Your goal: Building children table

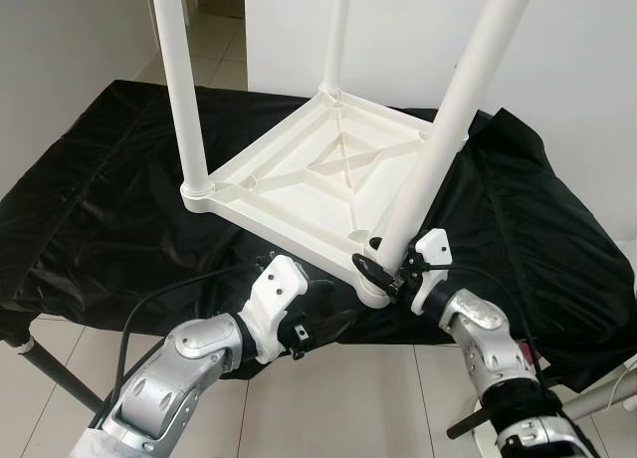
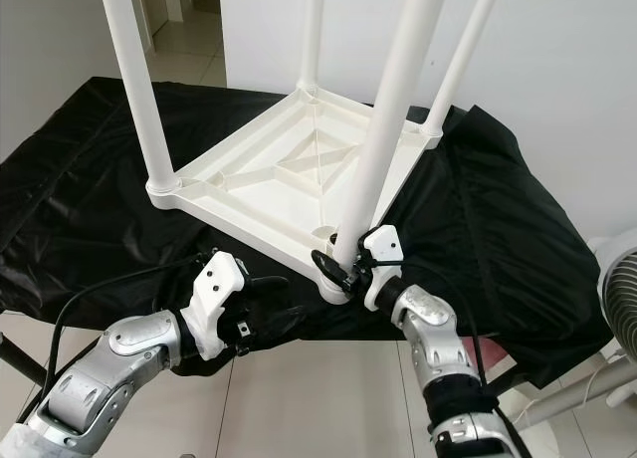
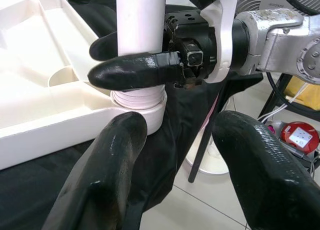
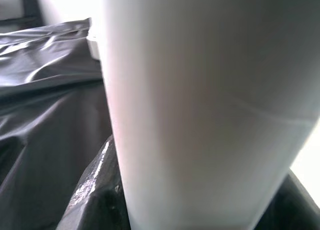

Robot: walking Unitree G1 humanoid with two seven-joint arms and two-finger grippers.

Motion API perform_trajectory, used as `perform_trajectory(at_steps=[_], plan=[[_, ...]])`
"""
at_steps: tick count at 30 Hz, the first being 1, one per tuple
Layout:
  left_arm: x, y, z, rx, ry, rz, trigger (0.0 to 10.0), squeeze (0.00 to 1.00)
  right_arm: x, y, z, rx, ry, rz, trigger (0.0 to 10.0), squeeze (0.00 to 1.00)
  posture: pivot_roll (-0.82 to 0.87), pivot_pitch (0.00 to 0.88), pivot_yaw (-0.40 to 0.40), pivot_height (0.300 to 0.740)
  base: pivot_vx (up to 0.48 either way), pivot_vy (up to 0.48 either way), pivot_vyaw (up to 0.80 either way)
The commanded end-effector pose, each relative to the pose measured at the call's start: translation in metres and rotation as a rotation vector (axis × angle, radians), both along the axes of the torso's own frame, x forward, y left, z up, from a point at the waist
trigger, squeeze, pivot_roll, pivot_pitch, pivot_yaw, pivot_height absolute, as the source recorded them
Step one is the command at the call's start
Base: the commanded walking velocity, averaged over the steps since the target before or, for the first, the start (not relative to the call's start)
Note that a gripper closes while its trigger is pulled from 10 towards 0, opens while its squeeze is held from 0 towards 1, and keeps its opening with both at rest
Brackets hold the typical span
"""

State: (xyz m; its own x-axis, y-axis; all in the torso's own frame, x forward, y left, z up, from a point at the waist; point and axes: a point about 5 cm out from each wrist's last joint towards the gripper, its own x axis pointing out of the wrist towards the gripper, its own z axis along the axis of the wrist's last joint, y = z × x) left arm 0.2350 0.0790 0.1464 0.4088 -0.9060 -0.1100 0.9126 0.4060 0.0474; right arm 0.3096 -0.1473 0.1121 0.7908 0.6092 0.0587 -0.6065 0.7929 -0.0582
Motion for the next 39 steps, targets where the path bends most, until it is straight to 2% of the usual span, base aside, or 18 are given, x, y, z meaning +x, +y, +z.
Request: perform_trajectory(at_steps=[1,4,5,7,12,15,19,23,29,33,37,38,39], plan=[[-0.003,0.000,0.001,-0.004,0.005,-0.033,10.0,0.00,0.000,-0.009,-0.002,0.011,0.021,-0.074,10.0,0.00,0.01,0.000,-0.063,0.740,0.000,0.000,0.00],[-0.002,0.002,0.001,-0.003,0.002,-0.020,10.0,0.00,-0.001,-0.008,0.000,0.032,0.015,-0.124,10.0,0.00,0.01,0.000,-0.062,0.740,0.000,0.000,0.00],[0.000,0.004,0.001,-0.011,0.002,-0.004,10.0,0.00,-0.005,-0.004,0.002,0.054,-0.003,-0.206,10.0,0.00,0.01,0.000,-0.060,0.740,0.000,0.000,0.00],[0.000,0.000,0.002,-0.040,0.010,-0.001,10.0,0.00,-0.011,0.000,0.004,0.077,-0.037,-0.275,10.0,0.00,0.00,0.000,-0.055,0.740,0.000,0.000,0.00],[-0.001,-0.003,0.002,-0.039,0.006,-0.011,10.0,0.00,-0.019,0.006,-0.001,0.106,-0.034,-0.321,10.0,0.00,-0.01,0.000,-0.049,0.740,0.000,0.000,0.00],[0.002,-0.004,0.002,-0.035,-0.002,-0.009,10.0,0.00,-0.027,0.013,-0.003,0.133,-0.035,-0.453,10.0,0.00,-0.01,0.000,-0.052,0.740,0.000,0.000,0.00],[0.004,-0.004,0.002,-0.035,-0.006,-0.005,10.0,0.00,-0.028,0.014,-0.002,0.149,-0.041,-0.525,10.0,0.00,0.00,0.000,-0.057,0.740,0.000,0.000,0.00],[0.005,-0.004,0.002,-0.041,-0.009,0.003,10.0,0.00,-0.029,0.016,0.003,0.173,-0.053,-0.550,10.0,0.00,-0.01,0.000,-0.057,0.740,0.000,0.000,0.00],[0.004,-0.006,0.000,-0.040,-0.013,0.005,10.0,0.00,-0.031,0.016,0.003,0.152,-0.048,-0.558,10.0,0.00,-0.01,0.000,-0.060,0.740,0.000,0.000,0.00],[0.005,-0.005,0.001,-0.051,-0.017,0.018,10.0,0.00,-0.031,0.017,0.011,0.202,-0.061,-0.567,10.0,0.00,0.00,0.000,-0.071,0.740,0.000,0.000,0.00],[0.006,-0.005,0.002,-0.052,-0.021,0.022,10.0,0.00,-0.031,0.017,0.013,0.204,-0.072,-0.531,10.0,0.00,0.01,0.000,-0.077,0.740,0.000,0.000,0.00],[0.006,-0.005,0.002,-0.051,-0.024,0.026,10.0,0.00,-0.030,0.016,0.013,0.202,-0.074,-0.530,10.0,0.77,0.01,0.000,-0.078,0.740,0.000,0.000,0.00],[0.006,-0.005,0.002,-0.052,-0.025,0.028,10.0,0.00,-0.030,0.014,0.013,0.202,-0.075,-0.532,10.0,0.77,0.01,0.000,-0.078,0.740,0.000,0.000,0.00]])
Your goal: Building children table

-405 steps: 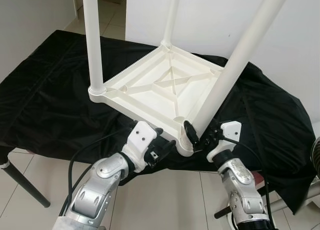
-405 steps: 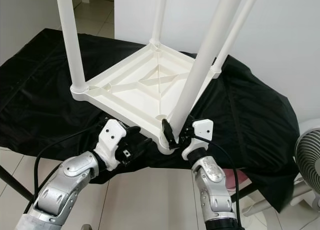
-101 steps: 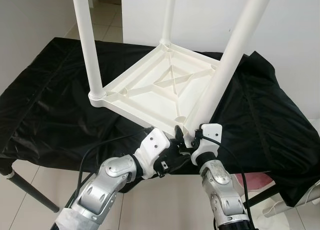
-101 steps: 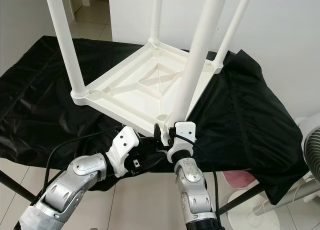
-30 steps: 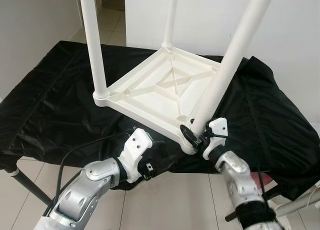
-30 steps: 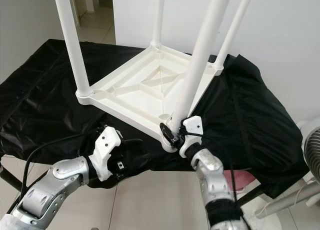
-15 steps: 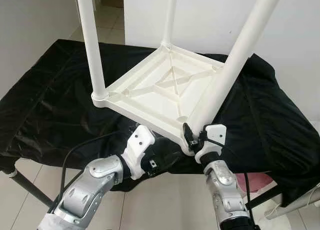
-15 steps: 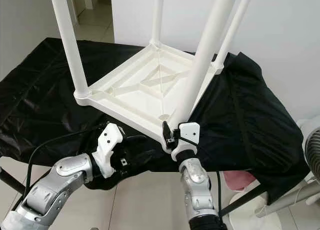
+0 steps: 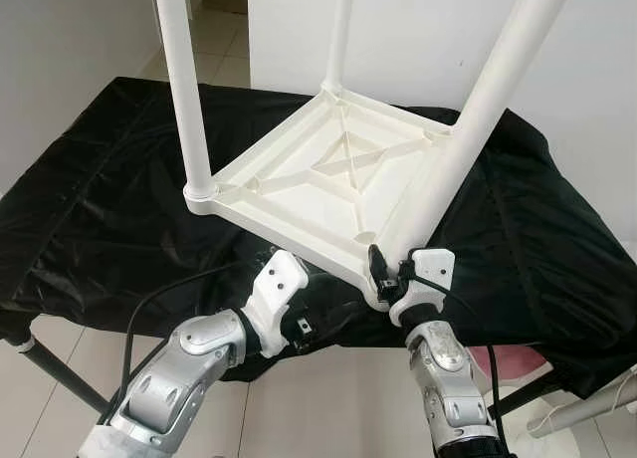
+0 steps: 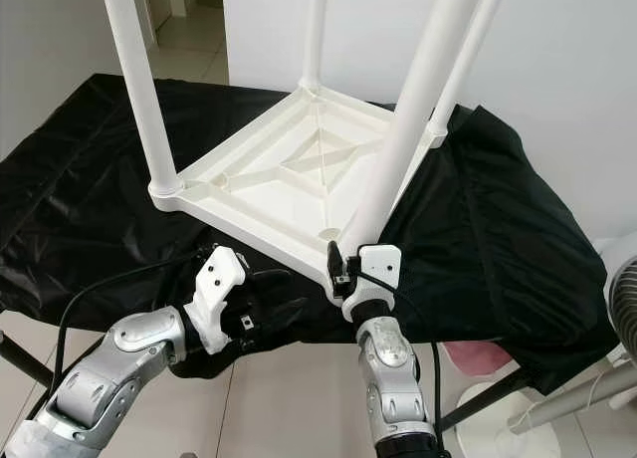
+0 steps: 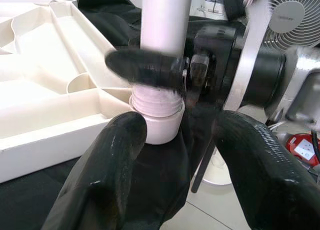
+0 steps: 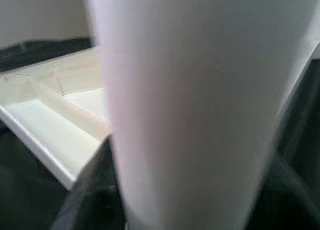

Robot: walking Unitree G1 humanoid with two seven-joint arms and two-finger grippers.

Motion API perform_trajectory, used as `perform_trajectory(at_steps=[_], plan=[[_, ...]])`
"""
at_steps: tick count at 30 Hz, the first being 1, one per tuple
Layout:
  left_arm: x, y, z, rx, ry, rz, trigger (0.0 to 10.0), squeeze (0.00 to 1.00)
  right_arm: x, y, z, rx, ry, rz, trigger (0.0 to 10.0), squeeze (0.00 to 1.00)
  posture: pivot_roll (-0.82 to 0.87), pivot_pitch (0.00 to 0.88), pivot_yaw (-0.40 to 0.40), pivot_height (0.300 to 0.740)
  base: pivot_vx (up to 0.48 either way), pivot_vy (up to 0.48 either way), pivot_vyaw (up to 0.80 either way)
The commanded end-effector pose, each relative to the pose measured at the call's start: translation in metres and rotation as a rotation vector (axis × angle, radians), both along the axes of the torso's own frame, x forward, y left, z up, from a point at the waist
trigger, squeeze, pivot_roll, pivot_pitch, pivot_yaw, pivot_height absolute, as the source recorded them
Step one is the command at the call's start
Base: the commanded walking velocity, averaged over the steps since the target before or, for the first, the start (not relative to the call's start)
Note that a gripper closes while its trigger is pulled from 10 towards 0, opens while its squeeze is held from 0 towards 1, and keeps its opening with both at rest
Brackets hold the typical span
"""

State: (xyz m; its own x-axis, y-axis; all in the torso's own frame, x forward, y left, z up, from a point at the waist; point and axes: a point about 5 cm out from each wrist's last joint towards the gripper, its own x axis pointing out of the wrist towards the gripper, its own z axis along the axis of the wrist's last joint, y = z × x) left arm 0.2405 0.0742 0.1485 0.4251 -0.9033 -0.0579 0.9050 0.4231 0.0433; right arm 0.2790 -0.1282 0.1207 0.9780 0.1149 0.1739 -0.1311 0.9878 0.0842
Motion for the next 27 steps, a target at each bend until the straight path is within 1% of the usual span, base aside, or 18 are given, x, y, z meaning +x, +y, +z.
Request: perform_trajectory(at_steps=[1,2,3,4,6,7,8,9,10,11,14,15,16,18,20,23,24,27], plan=[[0.001,0.000,0.000,-0.002,-0.008,0.013,10.0,0.00,0.001,-0.006,0.005,0.016,-0.024,-0.016,10.0,0.77,0.01,0.000,-0.078,0.740,0.000,0.000,0.00],[0.001,0.000,0.000,-0.002,-0.008,0.014,10.0,0.00,0.001,-0.006,0.005,0.015,-0.024,-0.018,10.0,0.77,0.01,0.000,-0.078,0.740,0.000,0.000,0.00],[0.002,0.000,0.000,-0.005,-0.010,0.017,10.0,0.00,0.001,-0.008,0.009,0.027,-0.048,0.002,10.0,1.00,0.01,0.000,-0.079,0.740,0.000,0.000,0.00],[0.002,0.000,0.001,-0.007,-0.011,0.018,10.0,0.00,0.001,-0.010,0.012,0.035,-0.066,0.016,10.0,1.00,0.01,0.000,-0.079,0.740,0.000,0.000,0.00],[0.002,0.000,0.002,-0.014,-0.012,0.020,10.0,0.00,0.000,-0.011,0.020,0.024,-0.101,0.101,10.0,1.00,0.00,0.000,-0.077,0.740,0.000,0.000,0.00],[0.002,0.000,0.002,-0.016,-0.011,0.019,10.0,0.00,0.000,-0.012,0.021,0.023,-0.100,0.131,10.0,0.99,0.00,0.000,-0.076,0.740,0.000,0.000,0.00],[0.002,0.000,0.002,-0.016,-0.011,0.019,10.0,0.00,0.000,-0.012,0.021,0.023,-0.100,0.131,10.0,0.99,0.00,0.000,-0.076,0.740,0.000,0.000,0.00],[0.002,-0.001,0.002,-0.016,-0.009,0.016,10.0,0.00,0.000,-0.014,0.021,0.017,-0.098,0.151,10.0,0.32,0.00,0.000,-0.076,0.740,0.000,0.000,0.00],[0.002,-0.001,0.002,-0.016,-0.009,0.016,10.0,0.00,0.000,-0.014,0.021,0.017,-0.098,0.151,10.0,0.32,0.00,0.000,-0.076,0.740,0.000,0.000,0.00],[0.003,-0.001,0.002,-0.017,-0.010,0.014,10.0,0.00,-0.001,-0.015,0.020,0.004,-0.088,0.184,10.0,0.00,0.00,0.000,-0.073,0.740,0.000,0.000,0.00],[0.004,0.000,0.003,-0.015,-0.012,0.016,10.0,0.00,-0.001,-0.016,0.017,-0.039,-0.072,0.251,10.0,0.00,0.00,0.000,-0.073,0.740,0.000,0.000,0.00],[0.004,0.000,0.003,-0.015,-0.012,0.016,10.0,0.00,-0.001,-0.016,0.017,-0.039,-0.072,0.251,10.0,0.00,0.00,0.000,-0.073,0.740,0.000,0.000,0.00],[0.005,0.001,0.004,-0.015,-0.014,0.017,10.0,0.00,-0.001,-0.016,0.015,-0.061,-0.065,0.289,10.0,0.00,0.00,0.000,-0.071,0.740,0.000,0.000,0.00],[0.006,0.001,0.005,-0.017,-0.017,0.019,10.0,0.00,0.002,-0.019,0.007,-0.075,-0.016,0.361,10.0,0.00,0.00,0.000,-0.066,0.740,0.000,0.000,0.00],[0.006,0.001,0.005,-0.018,-0.017,0.019,10.0,0.00,0.004,-0.020,0.005,-0.081,-0.008,0.380,10.0,0.00,0.00,0.000,-0.066,0.740,0.000,0.000,0.00],[0.006,0.000,0.005,-0.022,-0.016,0.019,10.0,0.00,0.008,-0.021,0.005,-0.127,-0.014,0.392,10.0,0.00,-0.01,0.000,-0.063,0.740,0.000,0.000,0.00],[0.006,-0.002,0.005,-0.025,-0.015,0.016,10.0,0.00,0.014,-0.024,0.004,-0.140,-0.009,0.387,10.0,0.00,-0.01,0.000,-0.056,0.740,0.000,0.000,0.00],[0.005,-0.003,0.005,-0.027,-0.013,0.013,10.0,0.00,0.019,-0.027,0.003,-0.144,-0.001,0.387,10.0,0.00,-0.01,0.000,-0.056,0.740,0.000,0.000,0.00]])
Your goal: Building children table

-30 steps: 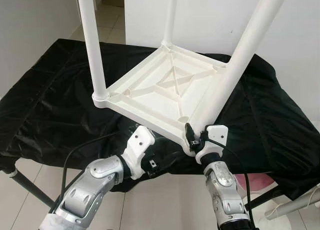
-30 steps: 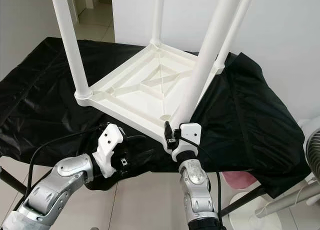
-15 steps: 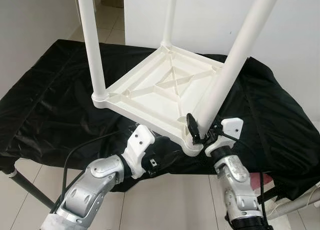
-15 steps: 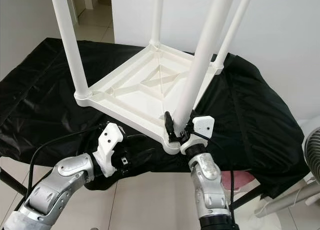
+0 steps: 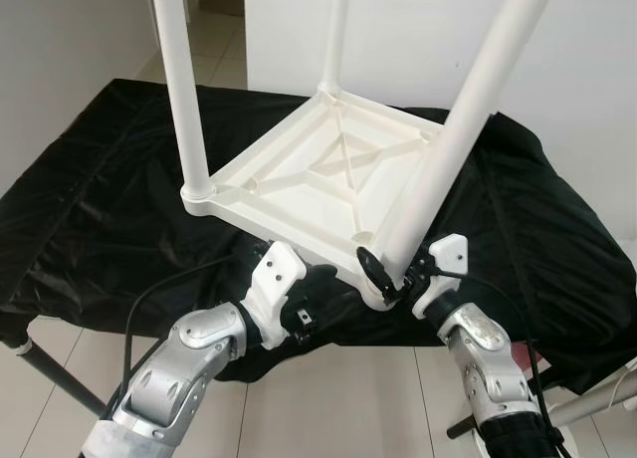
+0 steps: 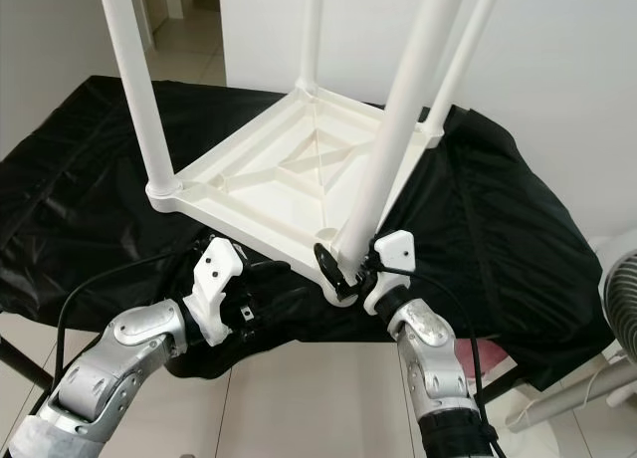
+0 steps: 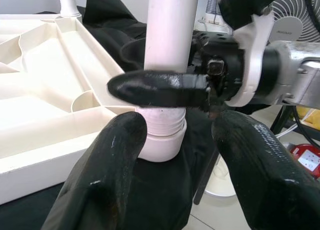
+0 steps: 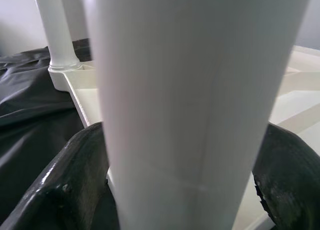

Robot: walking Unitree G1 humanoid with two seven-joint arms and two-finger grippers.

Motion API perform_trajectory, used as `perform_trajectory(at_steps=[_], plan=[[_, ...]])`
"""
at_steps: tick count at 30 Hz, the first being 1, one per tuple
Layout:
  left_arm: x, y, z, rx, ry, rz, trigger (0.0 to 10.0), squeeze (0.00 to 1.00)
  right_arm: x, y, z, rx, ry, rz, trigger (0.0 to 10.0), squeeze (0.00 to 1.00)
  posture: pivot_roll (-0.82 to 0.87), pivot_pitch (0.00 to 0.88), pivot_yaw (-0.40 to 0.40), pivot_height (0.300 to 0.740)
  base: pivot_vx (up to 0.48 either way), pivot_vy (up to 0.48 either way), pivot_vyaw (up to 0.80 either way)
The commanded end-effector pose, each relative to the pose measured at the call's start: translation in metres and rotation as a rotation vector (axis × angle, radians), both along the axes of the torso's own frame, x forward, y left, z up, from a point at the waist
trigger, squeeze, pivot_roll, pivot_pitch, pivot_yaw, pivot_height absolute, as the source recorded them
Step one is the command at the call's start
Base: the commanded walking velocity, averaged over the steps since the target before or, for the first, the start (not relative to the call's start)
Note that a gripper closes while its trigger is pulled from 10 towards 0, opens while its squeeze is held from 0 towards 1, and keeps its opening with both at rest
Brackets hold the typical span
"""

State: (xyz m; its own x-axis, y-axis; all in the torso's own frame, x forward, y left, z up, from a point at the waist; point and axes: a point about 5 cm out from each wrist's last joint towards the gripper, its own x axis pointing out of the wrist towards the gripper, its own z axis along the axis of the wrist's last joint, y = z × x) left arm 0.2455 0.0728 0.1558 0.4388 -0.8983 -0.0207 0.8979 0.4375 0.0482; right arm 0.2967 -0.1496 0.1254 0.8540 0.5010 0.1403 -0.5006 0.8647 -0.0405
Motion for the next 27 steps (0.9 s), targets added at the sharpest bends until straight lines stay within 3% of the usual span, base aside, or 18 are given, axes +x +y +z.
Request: perform_trajectory(at_steps=[1,5,13,14,19,20,25,26,27], plan=[[-0.001,-0.003,-0.002,0.001,0.011,-0.008,10.0,0.00,0.006,-0.006,-0.003,-0.034,0.003,0.002,10.0,0.00,-0.02,0.000,-0.052,0.740,0.000,0.000,0.00],[0.000,-0.005,-0.001,-0.001,0.012,-0.019,10.0,0.00,0.019,0.003,-0.002,-0.057,0.016,0.073,10.0,0.00,-0.02,0.000,-0.042,0.740,0.000,0.000,0.00],[0.000,-0.004,0.001,-0.003,0.013,-0.021,10.0,0.00,0.021,0.017,-0.005,-0.111,0.038,0.212,10.0,0.00,-0.01,0.006,-0.042,0.740,0.000,0.000,0.00],[0.000,-0.005,0.000,-0.004,0.015,-0.020,10.0,0.00,0.020,0.018,-0.007,-0.115,0.040,0.227,4.7,0.00,-0.01,0.008,-0.043,0.740,0.000,0.000,0.00],[-0.001,-0.005,0.001,-0.005,0.017,-0.020,10.0,0.00,0.020,0.018,-0.008,-0.116,0.041,0.234,4.7,0.00,-0.01,0.010,-0.044,0.740,0.000,0.000,0.00],[-0.001,-0.005,0.000,-0.006,0.017,-0.017,10.0,0.00,0.019,0.017,-0.010,-0.112,0.042,0.235,0.0,0.00,-0.01,0.010,-0.044,0.740,0.000,0.000,0.00],[0.001,-0.003,0.001,-0.006,0.015,-0.011,10.0,0.00,0.015,0.008,-0.013,-0.042,0.060,0.197,0.0,0.00,-0.01,0.018,-0.050,0.740,0.000,0.000,0.00],[0.001,-0.003,0.001,-0.005,0.014,-0.011,10.0,0.00,0.015,0.008,-0.014,-0.039,0.059,0.192,4.7,0.00,-0.02,0.019,-0.049,0.740,0.000,0.000,0.00],[0.002,-0.003,0.001,-0.004,0.013,-0.011,10.0,0.00,0.013,0.008,-0.014,-0.042,0.057,0.184,4.7,0.00,-0.02,0.019,-0.049,0.740,0.000,0.000,0.00]])
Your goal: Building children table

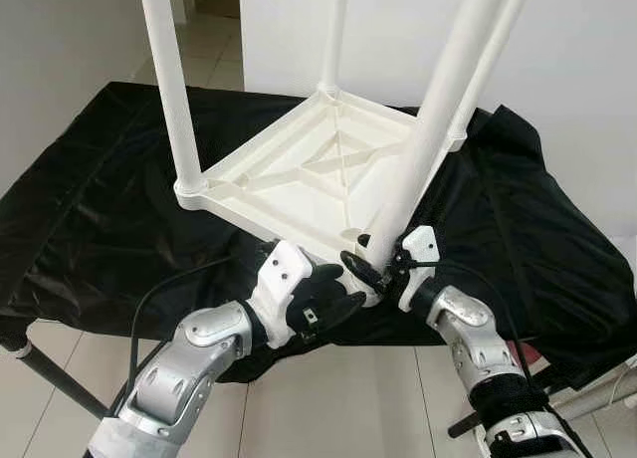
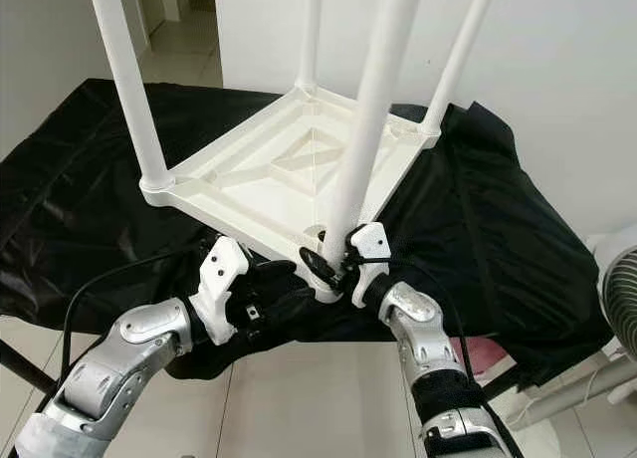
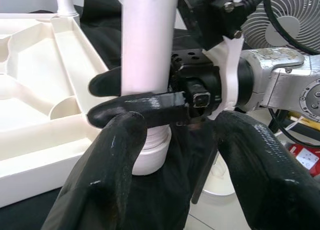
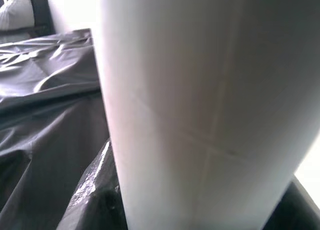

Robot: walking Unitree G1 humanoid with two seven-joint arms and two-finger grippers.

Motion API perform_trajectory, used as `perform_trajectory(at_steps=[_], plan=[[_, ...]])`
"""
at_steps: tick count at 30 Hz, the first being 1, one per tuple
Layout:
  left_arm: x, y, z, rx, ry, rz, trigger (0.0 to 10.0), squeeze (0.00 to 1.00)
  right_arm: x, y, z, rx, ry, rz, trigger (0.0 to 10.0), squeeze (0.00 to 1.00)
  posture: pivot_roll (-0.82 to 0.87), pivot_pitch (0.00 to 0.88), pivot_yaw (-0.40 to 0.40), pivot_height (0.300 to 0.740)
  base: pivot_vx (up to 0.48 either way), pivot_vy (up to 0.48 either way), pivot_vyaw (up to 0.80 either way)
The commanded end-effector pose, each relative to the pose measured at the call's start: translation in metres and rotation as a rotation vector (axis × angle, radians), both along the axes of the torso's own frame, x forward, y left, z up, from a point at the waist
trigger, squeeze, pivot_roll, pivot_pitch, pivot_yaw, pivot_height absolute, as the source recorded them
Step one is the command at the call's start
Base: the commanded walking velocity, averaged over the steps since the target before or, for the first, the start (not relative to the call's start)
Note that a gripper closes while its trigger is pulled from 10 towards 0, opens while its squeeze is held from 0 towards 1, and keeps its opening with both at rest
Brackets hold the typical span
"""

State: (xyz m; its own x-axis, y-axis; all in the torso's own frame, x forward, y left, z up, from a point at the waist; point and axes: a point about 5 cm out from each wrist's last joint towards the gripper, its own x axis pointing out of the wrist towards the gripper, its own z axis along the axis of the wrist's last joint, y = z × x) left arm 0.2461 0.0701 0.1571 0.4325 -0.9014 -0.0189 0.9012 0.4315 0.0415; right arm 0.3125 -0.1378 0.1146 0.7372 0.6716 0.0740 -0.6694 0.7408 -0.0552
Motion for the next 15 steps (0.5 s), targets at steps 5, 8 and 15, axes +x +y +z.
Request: perform_trajectory(at_steps=[5,8,15], plan=[[0.003,0.001,0.001,0.004,0.003,-0.009,10.0,0.00,-0.011,0.003,-0.005,0.000,-0.006,-0.048,10.0,0.00,-0.03,0.020,-0.051,0.740,0.000,0.000,0.00],[0.004,0.001,0.000,0.009,0.001,-0.008,10.0,0.00,-0.017,0.006,-0.006,0.008,-0.021,-0.118,10.0,0.00,-0.04,0.020,-0.049,0.740,0.000,0.000,0.00],[0.005,-0.002,0.001,0.004,-0.002,-0.010,10.0,0.00,-0.024,0.016,-0.008,0.073,-0.005,-0.326,10.0,0.00,-0.03,0.018,-0.054,0.740,0.000,0.000,0.00]])
